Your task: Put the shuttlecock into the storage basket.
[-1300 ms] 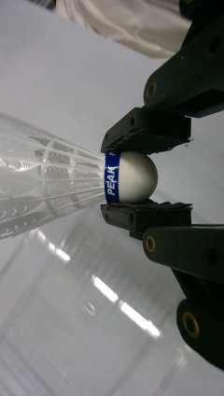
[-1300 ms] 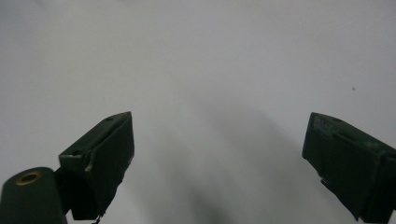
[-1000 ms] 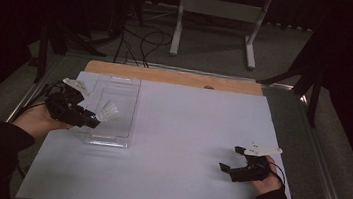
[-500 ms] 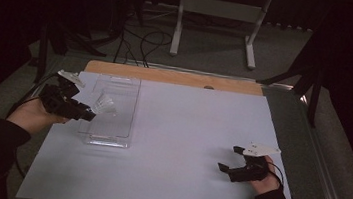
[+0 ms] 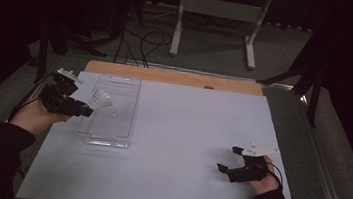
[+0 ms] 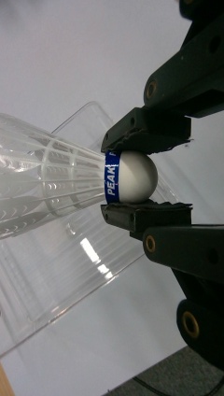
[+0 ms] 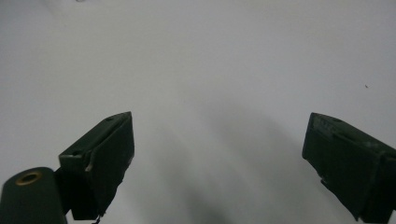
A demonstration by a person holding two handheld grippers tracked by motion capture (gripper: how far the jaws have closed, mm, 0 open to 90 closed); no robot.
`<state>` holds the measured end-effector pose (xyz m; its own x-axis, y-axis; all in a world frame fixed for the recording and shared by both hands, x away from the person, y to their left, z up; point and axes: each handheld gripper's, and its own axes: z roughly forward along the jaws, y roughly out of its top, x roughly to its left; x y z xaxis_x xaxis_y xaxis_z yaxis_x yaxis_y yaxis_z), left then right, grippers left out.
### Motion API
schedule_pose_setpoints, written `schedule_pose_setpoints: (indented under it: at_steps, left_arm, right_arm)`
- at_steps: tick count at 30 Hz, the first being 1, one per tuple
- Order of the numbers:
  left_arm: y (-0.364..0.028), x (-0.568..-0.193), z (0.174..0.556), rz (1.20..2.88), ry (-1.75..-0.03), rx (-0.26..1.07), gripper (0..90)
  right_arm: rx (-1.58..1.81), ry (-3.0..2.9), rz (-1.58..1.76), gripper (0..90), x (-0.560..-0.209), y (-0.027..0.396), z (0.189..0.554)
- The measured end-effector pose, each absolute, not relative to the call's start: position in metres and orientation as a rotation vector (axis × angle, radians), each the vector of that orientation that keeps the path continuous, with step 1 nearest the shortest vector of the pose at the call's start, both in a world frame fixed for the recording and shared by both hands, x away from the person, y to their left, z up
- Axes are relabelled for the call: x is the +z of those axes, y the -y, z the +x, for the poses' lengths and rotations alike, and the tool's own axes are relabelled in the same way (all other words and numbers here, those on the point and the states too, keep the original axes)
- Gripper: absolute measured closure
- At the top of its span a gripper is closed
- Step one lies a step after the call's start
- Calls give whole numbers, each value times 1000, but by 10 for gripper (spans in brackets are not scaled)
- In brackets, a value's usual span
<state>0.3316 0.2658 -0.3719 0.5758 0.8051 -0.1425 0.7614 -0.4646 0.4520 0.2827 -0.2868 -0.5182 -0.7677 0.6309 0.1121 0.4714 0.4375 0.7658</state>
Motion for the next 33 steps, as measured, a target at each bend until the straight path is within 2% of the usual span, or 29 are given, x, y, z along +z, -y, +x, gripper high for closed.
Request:
schedule_pose_setpoints:
  at_steps: [5, 13, 33]
  left_arm:
    - [-265, -382, 336, 2345, -1328, 148, 658]
    - [-264, -405, 340, 2330, -1381, 91, 658]
    - [-269, -440, 342, 2393, -1391, 58, 658]
  right_arm:
    - [1240, -2496, 972, 94, -518, 287, 282]
    - [1248, -2499, 973, 94, -518, 288, 283]
    - [1254, -2518, 977, 94, -520, 287, 282]
